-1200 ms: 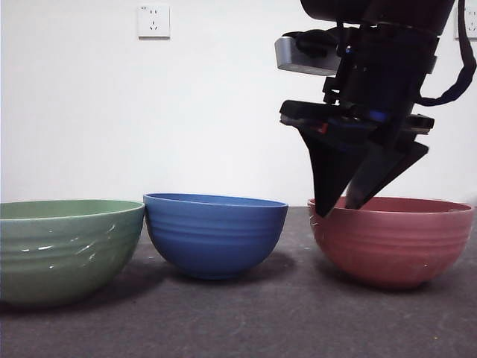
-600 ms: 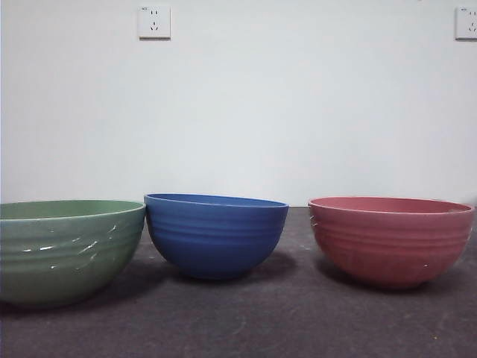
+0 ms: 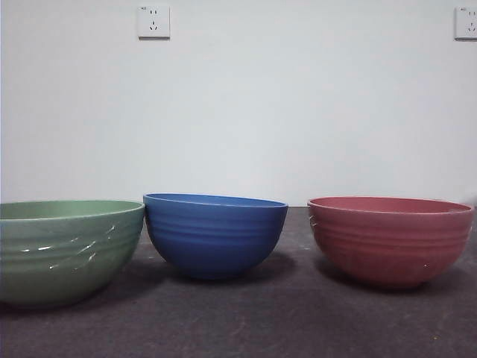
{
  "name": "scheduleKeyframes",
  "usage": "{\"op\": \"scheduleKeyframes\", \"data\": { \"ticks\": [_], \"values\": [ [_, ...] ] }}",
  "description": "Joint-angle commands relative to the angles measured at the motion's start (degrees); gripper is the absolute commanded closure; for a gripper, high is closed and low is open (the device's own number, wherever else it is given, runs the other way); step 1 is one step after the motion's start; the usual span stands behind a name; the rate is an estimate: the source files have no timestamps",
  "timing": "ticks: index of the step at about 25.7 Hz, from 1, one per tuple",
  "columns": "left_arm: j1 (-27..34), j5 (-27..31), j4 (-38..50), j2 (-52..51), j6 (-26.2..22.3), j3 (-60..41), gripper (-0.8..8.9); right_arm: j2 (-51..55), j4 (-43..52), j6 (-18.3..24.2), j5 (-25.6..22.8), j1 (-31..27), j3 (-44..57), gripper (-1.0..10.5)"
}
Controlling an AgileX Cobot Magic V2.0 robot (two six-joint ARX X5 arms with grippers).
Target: Pick up the green bowl on the top,put the green bowl on the left,pick up the red bowl in the middle,put the red bowl on the right
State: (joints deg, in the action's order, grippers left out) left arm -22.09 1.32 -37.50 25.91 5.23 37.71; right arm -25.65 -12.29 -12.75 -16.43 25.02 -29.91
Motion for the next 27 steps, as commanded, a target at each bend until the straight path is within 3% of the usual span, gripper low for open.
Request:
{"op": "scheduleKeyframes", "data": {
  "ticks": [1, 9, 10, 11, 13, 17, 19, 27],
  "values": [
    [-0.17, 0.04, -0.26, -0.13, 0.81, -0.17, 8.16, -0.24, -0.42, -2.19, -0.26, -0.15, 0.26, 9.4],
    [-0.39, -0.02, -0.28, -0.61, 0.79, -0.28, 8.16, -0.22, -1.68, -2.19, -0.46, -0.17, 0.26, 9.4],
    [0.2, 0.48, -1.46, -3.45, 0.07, -0.24, 8.16, -0.22, -1.79, -2.19, -0.61, -0.2, 0.26, 9.4],
    [1.42, 1.68, -1.99, -6.62, -5.66, -0.24, 8.16, -0.2, -1.97, -2.19, -0.59, -0.2, 0.26, 9.4],
    [6.23, 1.44, 1.22, -13.94, -6.67, -1.33, 8.16, -0.22, -2.08, -2.19, -0.55, -0.22, 0.26, 9.4],
    [17.46, 1.53, 12.98, -25.35, -7.04, -12.31, 8.16, -0.22, -2.78, -2.19, -0.46, -0.2, 0.26, 9.4],
    [20.85, 1.18, 16.48, -25.79, -7.02, -19.52, 8.16, -0.22, -3.5, -2.19, -0.55, -0.22, 0.26, 9.4],
    [23.61, -1.77, 19.89, -25.79, -6.54, -33.59, 8.16, -0.22, -4.63, -2.19, -0.48, -0.2, 0.26, 9.4]
  ]
}}
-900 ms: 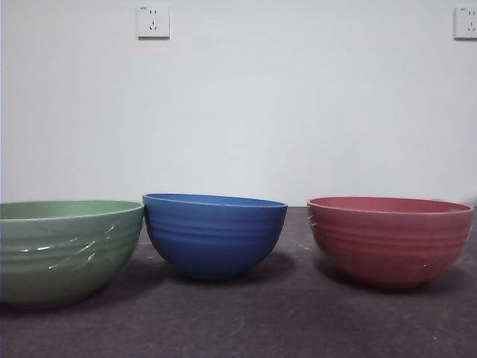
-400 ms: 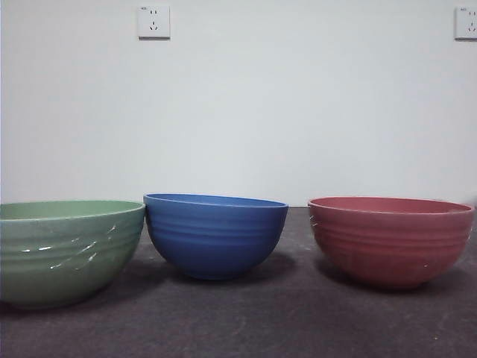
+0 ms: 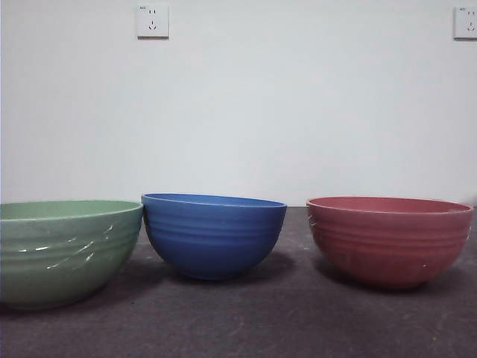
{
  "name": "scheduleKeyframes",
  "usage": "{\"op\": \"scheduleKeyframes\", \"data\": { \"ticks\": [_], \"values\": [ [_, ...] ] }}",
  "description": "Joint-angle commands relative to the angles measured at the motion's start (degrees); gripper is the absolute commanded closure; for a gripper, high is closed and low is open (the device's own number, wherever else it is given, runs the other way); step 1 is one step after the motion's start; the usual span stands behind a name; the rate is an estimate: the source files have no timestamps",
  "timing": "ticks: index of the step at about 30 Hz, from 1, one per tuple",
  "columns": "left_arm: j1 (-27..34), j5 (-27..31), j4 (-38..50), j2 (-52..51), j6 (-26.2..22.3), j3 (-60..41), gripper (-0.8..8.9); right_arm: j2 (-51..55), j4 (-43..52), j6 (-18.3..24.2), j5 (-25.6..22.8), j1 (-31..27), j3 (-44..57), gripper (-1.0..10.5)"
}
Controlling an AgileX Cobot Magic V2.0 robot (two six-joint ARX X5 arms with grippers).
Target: Pick up the green bowl on the top,put the green bowl on the left,pick up the red bowl in the middle,put the red bowl on the right
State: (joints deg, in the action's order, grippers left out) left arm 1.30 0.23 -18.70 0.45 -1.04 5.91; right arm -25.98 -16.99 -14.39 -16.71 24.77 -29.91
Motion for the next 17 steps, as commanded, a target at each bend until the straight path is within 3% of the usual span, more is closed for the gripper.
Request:
{"op": "scheduleKeyframes", "data": {
  "ticks": [1, 17],
  "values": [
    [0.22, -0.7, 1.09, -0.33, -0.24, -2.49, 8.16, 0.11, -0.02, -0.55, -0.26, 0.02, 0.26, 9.4],
    [0.22, -0.37, 1.25, -0.26, -0.33, -3.45, 8.16, 0.11, -0.24, -0.55, -0.22, 0.04, 0.26, 9.4]
  ]
}}
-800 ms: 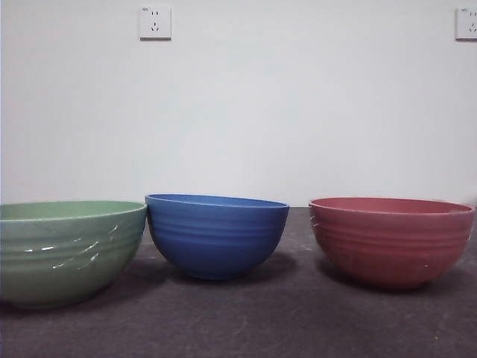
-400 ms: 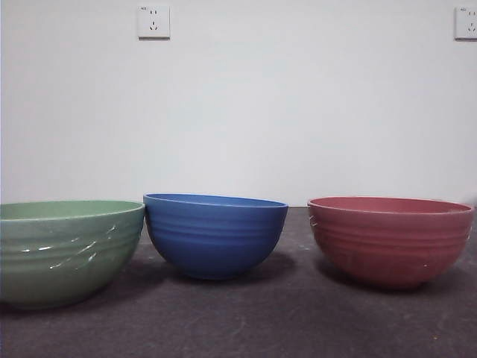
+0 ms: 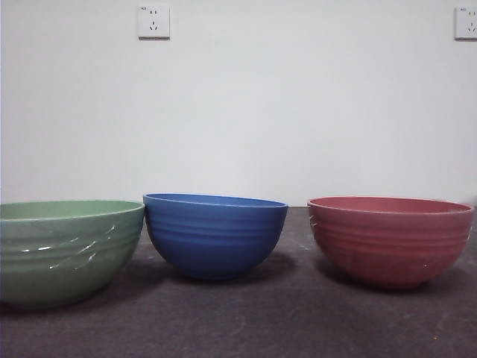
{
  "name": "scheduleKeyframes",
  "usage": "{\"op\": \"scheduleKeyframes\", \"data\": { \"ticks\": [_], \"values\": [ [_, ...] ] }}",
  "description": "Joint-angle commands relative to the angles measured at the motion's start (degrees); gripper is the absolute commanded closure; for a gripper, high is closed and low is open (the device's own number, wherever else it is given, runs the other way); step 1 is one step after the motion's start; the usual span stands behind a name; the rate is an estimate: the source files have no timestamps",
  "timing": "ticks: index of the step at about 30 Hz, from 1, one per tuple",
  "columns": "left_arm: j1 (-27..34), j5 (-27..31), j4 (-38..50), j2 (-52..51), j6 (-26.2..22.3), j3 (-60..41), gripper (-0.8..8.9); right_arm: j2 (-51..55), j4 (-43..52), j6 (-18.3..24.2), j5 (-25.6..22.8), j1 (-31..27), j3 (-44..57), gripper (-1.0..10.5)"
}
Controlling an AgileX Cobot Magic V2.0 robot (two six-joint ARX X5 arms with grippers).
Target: Pick up the green bowl on the top,put the green bowl on the left,pick up the red bowl in the middle,put the red bowl on the right
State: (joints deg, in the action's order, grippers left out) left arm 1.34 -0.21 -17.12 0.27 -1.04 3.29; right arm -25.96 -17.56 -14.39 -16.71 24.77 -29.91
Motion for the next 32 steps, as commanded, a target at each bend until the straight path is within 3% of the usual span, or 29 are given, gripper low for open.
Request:
{"op": "scheduleKeyframes", "data": {
  "ticks": [1, 14, 15, 17, 19, 21, 23, 25, 28, 32],
  "values": [
    [0.17, 0.07, -0.33, -0.09, -0.33, -0.83, 8.16, 0.09, 0.31, -0.55, -0.22, 0.04, 0.26, 9.4],
    [0.17, 0.07, -0.33, -0.09, -0.33, -0.83, 8.16, 0.09, 0.28, -0.39, -0.22, 0.04, 0.26, 9.4],
    [0.17, 0.07, -0.33, -0.09, -0.33, -0.83, 8.16, 0.09, 0.28, 0.2, -0.24, 0.04, 0.26, 9.4],
    [0.17, 0.07, -0.33, -0.09, -0.33, -0.83, 8.16, 0.72, -0.22, 7.17, -1.27, 0.2, 0.39, 9.4],
    [0.17, 0.04, -0.31, -0.09, -0.33, -0.83, 8.16, 4.13, -4.87, 9.97, -1.6, -1.29, 0.48, 9.4],
    [0.17, 0.07, -0.37, -0.09, -0.33, -0.81, 8.16, 8.17, -9.81, 12.04, 0.94, -4.35, 1.09, 9.4],
    [0.17, 0.07, -0.48, -0.09, -0.33, -0.79, 8.16, 12.22, -10.84, 13.16, 6.47, -8.15, 3.21, 9.4],
    [0.17, 0.02, -0.48, -0.09, -0.33, -0.79, 8.16, 16.35, -9.55, 14.6, 11.23, -11.65, 6.73, 9.4],
    [0.17, -0.04, -0.48, -0.09, -0.33, -0.79, 8.16, 21.53, -4.72, 16.94, 14.19, -14.95, 13.77, 9.4],
    [0.17, -0.09, -0.48, -0.09, -0.33, -0.79, 8.16, 24.96, 2.38, 17.07, 19.8, -16.63, 22.36, 9.4]
  ]
}}
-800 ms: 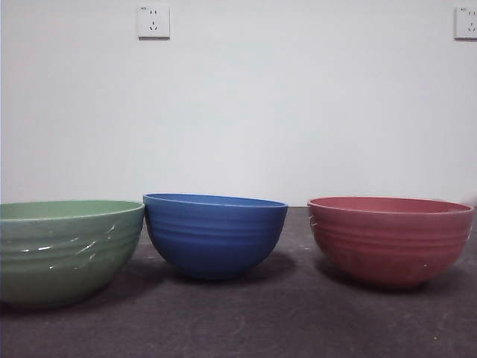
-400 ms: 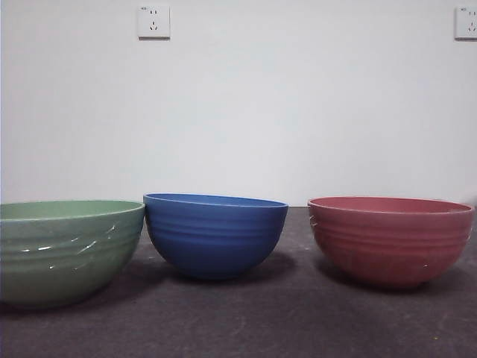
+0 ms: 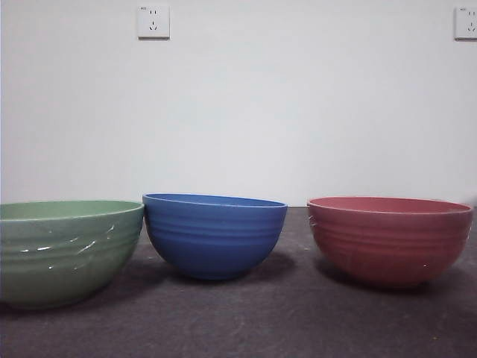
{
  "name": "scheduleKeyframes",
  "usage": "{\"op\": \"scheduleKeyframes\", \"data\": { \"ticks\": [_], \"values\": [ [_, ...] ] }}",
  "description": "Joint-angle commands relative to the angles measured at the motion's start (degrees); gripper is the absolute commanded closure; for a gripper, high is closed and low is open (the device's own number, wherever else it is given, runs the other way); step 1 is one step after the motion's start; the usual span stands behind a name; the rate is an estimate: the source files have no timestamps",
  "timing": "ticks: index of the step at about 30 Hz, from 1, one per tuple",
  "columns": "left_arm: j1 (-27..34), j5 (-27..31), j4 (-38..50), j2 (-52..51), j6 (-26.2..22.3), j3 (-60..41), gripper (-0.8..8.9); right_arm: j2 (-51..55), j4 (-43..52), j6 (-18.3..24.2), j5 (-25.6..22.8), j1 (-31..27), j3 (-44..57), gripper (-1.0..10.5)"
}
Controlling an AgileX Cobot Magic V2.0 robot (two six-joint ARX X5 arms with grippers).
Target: Pick up the green bowl on the top,put the green bowl on the left,pick up the red bowl in the middle,put the red bowl on the right
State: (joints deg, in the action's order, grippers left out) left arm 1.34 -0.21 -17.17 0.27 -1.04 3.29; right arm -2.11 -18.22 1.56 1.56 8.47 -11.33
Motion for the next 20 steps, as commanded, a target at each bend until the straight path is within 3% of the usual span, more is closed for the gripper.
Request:
{"op": "scheduleKeyframes", "data": {
  "ticks": [1, 6, 20],
  "values": [
    [0.17, -0.04, -0.44, -0.09, -0.33, -0.79, 8.16, 1.6, 4.04, 1.11, 1.51, -0.33, 5.53, 9.4],
    [0.17, -0.07, -0.44, -0.09, -0.33, -0.79, 8.16, 1.95, 7.02, -0.57, 1.49, -0.31, 10.58, 9.4],
    [0.17, -0.04, -0.46, -0.09, -0.33, -0.79, 8.16, 1.36, 7.32, -0.61, 1.29, -0.17, 10.6, 9.4]
  ]
}}
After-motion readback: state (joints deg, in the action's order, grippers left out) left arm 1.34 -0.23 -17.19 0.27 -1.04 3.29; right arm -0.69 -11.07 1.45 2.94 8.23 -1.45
